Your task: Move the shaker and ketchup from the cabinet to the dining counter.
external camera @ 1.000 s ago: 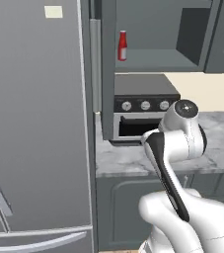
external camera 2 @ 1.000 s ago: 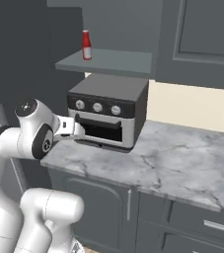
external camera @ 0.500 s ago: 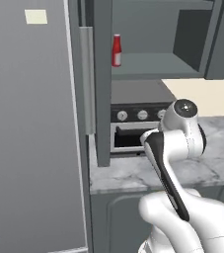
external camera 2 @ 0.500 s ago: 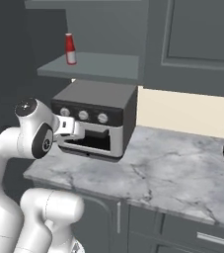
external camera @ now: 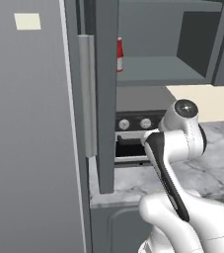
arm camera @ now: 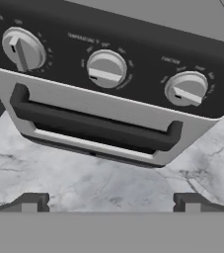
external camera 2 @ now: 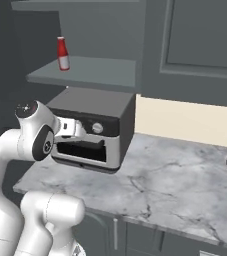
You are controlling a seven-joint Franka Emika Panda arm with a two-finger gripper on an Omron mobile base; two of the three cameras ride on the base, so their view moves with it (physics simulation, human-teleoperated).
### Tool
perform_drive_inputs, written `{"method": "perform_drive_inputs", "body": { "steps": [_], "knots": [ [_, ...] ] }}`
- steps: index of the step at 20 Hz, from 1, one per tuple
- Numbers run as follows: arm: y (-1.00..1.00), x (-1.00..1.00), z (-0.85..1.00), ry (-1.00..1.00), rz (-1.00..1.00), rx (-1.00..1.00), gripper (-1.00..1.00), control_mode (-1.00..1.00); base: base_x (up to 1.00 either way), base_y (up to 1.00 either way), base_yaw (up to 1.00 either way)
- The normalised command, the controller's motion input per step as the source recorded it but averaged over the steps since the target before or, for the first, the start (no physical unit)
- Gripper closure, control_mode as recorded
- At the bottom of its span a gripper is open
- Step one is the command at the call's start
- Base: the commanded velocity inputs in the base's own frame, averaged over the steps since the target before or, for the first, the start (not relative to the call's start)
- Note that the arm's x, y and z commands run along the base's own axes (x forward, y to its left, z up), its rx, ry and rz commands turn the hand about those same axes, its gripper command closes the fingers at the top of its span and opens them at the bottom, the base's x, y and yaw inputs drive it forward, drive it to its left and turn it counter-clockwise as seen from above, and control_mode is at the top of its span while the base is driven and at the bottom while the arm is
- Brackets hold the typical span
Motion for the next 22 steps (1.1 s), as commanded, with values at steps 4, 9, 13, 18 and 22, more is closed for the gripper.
{"method": "perform_drive_inputs", "body": {
  "steps": [4, 9, 13, 18, 22],
  "knots": [
    [0.0, 0.0, 0.0, 0.0, 0.0, 0.0, -1.0, 1.0, 0.48, 0.0, 0.0],
    [0.0, 0.0, 0.0, 0.0, 0.0, 0.0, -1.0, 1.0, 0.1, 0.0, 0.0],
    [0.0, 0.0, 0.0, 0.0, 0.0, 0.0, -1.0, 1.0, 0.0, 0.0, 0.0],
    [0.0, 0.0, 0.0, 0.0, 0.0, 0.0, -1.0, 1.0, -0.05, 0.0, 0.03],
    [0.0, 0.0, 0.0, 0.0, 0.0, 0.0, -1.0, 1.0, -0.08, 0.0, 0.08]
  ]
}}
